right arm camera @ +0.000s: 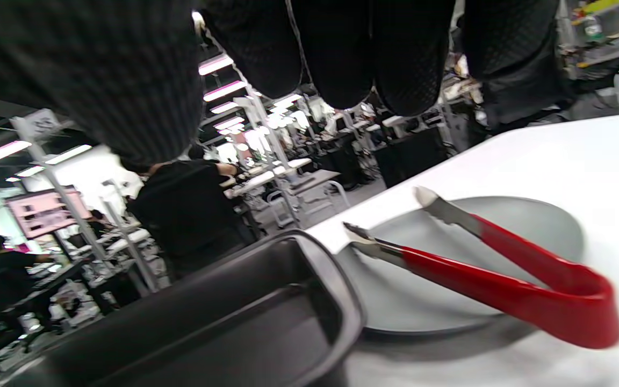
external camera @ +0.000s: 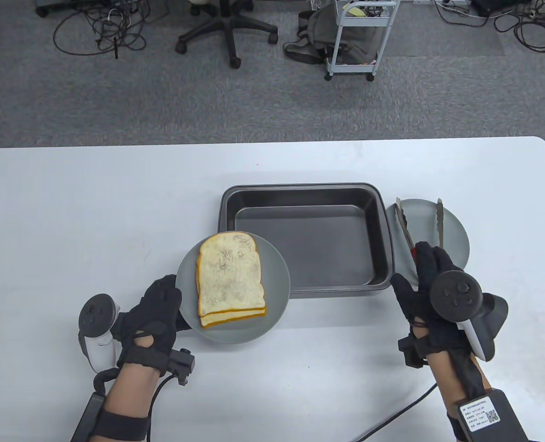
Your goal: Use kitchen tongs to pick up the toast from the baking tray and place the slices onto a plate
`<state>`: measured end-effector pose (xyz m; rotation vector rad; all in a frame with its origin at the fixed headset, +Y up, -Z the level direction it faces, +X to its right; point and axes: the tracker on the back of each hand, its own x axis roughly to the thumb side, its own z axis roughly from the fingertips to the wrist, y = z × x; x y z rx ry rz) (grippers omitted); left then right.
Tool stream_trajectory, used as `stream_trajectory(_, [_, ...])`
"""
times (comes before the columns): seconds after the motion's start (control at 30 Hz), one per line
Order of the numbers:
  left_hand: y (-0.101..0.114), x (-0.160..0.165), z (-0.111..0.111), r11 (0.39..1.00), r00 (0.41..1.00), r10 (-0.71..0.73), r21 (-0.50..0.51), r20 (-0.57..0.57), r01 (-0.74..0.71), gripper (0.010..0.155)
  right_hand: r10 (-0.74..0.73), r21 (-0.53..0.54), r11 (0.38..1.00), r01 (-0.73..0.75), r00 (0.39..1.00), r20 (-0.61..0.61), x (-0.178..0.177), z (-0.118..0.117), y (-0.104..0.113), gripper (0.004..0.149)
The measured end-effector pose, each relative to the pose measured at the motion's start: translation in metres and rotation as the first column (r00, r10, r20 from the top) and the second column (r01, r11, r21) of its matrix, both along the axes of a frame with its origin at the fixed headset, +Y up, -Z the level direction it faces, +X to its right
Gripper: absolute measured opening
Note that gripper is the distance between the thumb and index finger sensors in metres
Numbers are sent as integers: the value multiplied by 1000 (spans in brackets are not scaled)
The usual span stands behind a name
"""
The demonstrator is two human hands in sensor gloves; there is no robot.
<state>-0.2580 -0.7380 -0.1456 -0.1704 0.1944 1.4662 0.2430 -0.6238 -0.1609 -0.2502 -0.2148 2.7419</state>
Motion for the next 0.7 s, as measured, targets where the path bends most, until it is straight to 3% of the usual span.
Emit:
stream_trajectory(0.17, [0, 0, 0, 1000, 1000, 0, 0, -2, 0, 55, 43, 100, 994, -33, 994, -103, -25, 16, -3, 76])
stream_trajectory(0.37, [0, -1, 0, 1000, 1000, 1, -2, -3, -1, 55, 145, 178, 978, -111, 971, -190, -49, 31, -28, 75])
stream_trajectory(0.7, [-1, -1, 0, 1000, 1000, -3, -14, -11, 2, 55, 242, 142, 967, -212, 937, -252, -65, 37, -65, 79])
